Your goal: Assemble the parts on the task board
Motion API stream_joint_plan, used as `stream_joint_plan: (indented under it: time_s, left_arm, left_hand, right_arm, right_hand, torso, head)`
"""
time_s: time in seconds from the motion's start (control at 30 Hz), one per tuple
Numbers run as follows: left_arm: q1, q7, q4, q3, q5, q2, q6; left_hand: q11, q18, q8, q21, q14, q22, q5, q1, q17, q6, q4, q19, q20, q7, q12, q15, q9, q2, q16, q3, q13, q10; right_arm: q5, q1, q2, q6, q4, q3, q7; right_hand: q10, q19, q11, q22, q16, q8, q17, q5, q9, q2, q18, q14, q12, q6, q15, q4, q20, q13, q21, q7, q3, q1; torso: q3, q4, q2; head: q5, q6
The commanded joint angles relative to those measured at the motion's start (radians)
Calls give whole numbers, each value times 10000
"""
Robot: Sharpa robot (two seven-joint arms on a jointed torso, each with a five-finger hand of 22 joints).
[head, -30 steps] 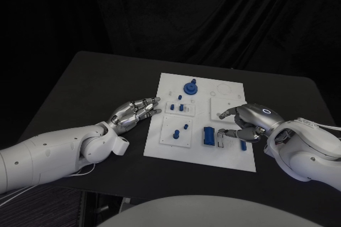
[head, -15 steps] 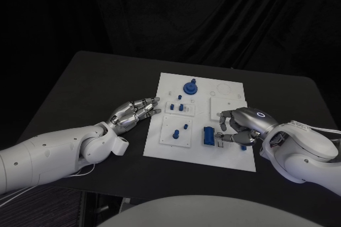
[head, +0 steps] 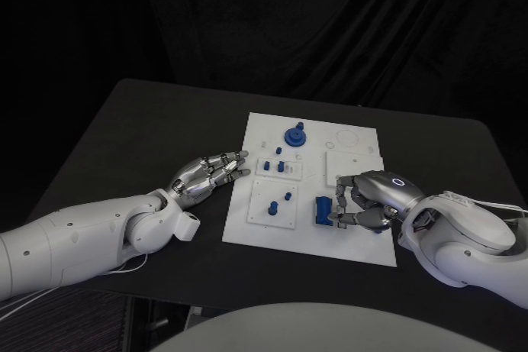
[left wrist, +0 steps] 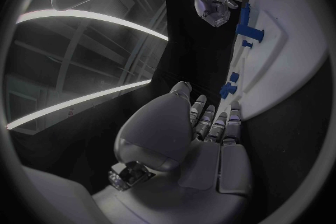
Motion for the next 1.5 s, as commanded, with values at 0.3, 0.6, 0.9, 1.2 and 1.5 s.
stream_joint_plan:
  time_s: [0.3, 0.6, 0.9, 1.2, 1.5]
  left_arm:
    - [-92, -242, -19, -49, -22, 3, 11]
    - [-104, -243, -12, -49, -22, -5, 15]
    - [-110, -248, -5, -49, -22, -3, 22]
    - [-115, -257, -17, -49, -22, 0, 28]
    - [-126, -241, -34, -49, -22, -10, 35]
  left_hand:
    - [52, -106, 29, -28, 24, -9, -43, -104, 13, -23, 23, 9, 60, 44, 36, 36, 0, 7, 29, 29, 9, 15]
    - [52, -106, 29, -28, 24, -9, -43, -104, 13, -23, 23, 9, 60, 44, 36, 36, 0, 7, 29, 29, 9, 15]
    - [52, -106, 29, -28, 24, -9, -43, -104, 13, -23, 23, 9, 60, 44, 36, 36, 0, 7, 29, 29, 9, 15]
    - [52, -106, 29, -28, 24, -9, -43, -104, 13, -23, 23, 9, 60, 44, 36, 36, 0, 7, 29, 29, 9, 15]
    - [60, -107, 31, -28, 19, -21, -52, -127, 12, -20, 18, 5, 60, 66, 33, 37, 1, 22, 27, 45, 8, 13]
  right_arm:
    - [-147, -130, 138, 210, -90, 2, -88]
    - [-260, -178, 269, 202, -210, 3, -115]
    - [-452, -191, 360, 138, -333, 3, -119]
    - [-541, -206, 415, 200, -353, 3, -91]
    - [-345, -211, 268, 229, -207, 3, 30]
  right_hand:
    - [1038, 305, -53, 2095, 71, 68, 1594, 12, 74, -62, 17, 804, 25, -42, -69, 16, -87, 2633, 43, -89, 0, -126]
    - [1038, 300, -92, 2093, 73, 134, 1604, 13, 242, 67, 18, 805, 25, -105, -105, -47, -123, 2633, 40, -130, 193, 229]
    - [1038, 312, -120, 2102, 93, 145, 1651, 0, 363, 226, 10, 817, 25, -106, -129, -132, -150, 2633, 74, -156, 371, 666]
    - [1038, 324, -123, 2111, 103, 143, 1675, -22, 404, 219, 4, 823, 25, -85, -135, -98, -157, 2633, 103, -155, 358, 701]
    - [1038, 320, -103, 2111, 98, -61, 1672, 13, 458, -110, 2, 821, 25, -97, -120, 47, -146, 2633, 110, -132, -43, -186]
  torso:
    - [-7, 9, -7]
    - [-8, 6, -5]
    - [-6, 11, -3]
    - [-11, 13, 5]
    - [-3, 9, -3]
  head:
    - [13, -1]
    - [33, -1]
    - [44, -1]
    - [36, -1]
    - [23, -1]
